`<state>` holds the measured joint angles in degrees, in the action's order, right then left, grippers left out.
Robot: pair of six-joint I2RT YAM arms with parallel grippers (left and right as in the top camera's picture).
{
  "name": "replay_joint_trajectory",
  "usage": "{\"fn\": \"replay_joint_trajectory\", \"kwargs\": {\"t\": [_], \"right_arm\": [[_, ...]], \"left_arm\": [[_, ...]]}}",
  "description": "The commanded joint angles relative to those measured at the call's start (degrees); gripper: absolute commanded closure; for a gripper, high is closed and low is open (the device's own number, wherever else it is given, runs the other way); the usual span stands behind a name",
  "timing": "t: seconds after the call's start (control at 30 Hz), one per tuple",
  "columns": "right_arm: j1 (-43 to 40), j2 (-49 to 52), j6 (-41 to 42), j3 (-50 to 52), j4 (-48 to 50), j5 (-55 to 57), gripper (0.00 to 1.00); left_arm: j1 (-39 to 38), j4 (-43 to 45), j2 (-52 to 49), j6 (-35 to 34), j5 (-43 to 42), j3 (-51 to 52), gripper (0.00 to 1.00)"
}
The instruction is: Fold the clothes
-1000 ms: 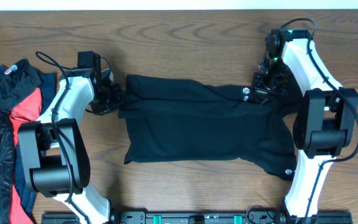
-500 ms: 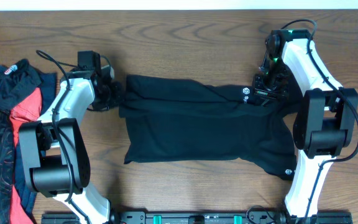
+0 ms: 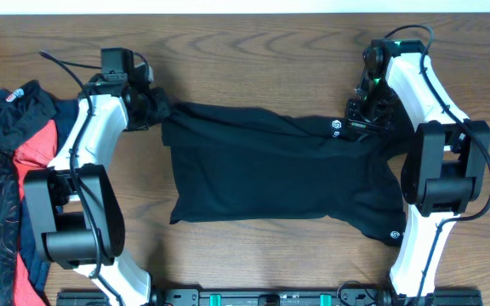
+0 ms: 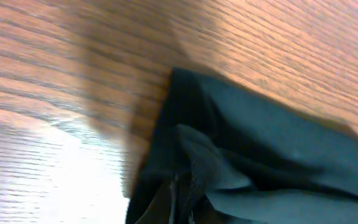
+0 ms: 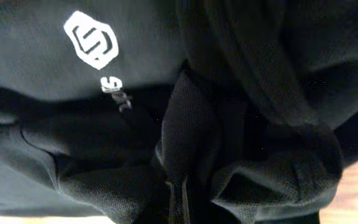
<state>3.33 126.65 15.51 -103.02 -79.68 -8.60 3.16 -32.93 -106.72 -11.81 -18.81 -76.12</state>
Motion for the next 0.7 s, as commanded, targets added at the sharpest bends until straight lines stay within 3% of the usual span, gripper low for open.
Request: {"fn": "replay_joint_trajectory", "kwargs": {"t": [0.0, 0.43, 0.67], "right_arm": [[-0.6, -0.3, 0.7, 0.1, 1.3, 1.1, 0.99], [-4.7, -0.3, 0.7, 0.1, 2.5, 1.2, 0.99], [-10.0, -0.3, -0.2, 0.1, 5.4, 2.6, 0.99]], "left_arm": [[-1.8, -0.9, 1.2, -0.5, -0.9, -0.6, 0.94], [-10.1, -9.7, 1.3, -0.1, 1.8, -0.3, 0.94], [-8.9, -8.6, 1.3, -0.2, 6.9, -0.2, 0.94]]}}
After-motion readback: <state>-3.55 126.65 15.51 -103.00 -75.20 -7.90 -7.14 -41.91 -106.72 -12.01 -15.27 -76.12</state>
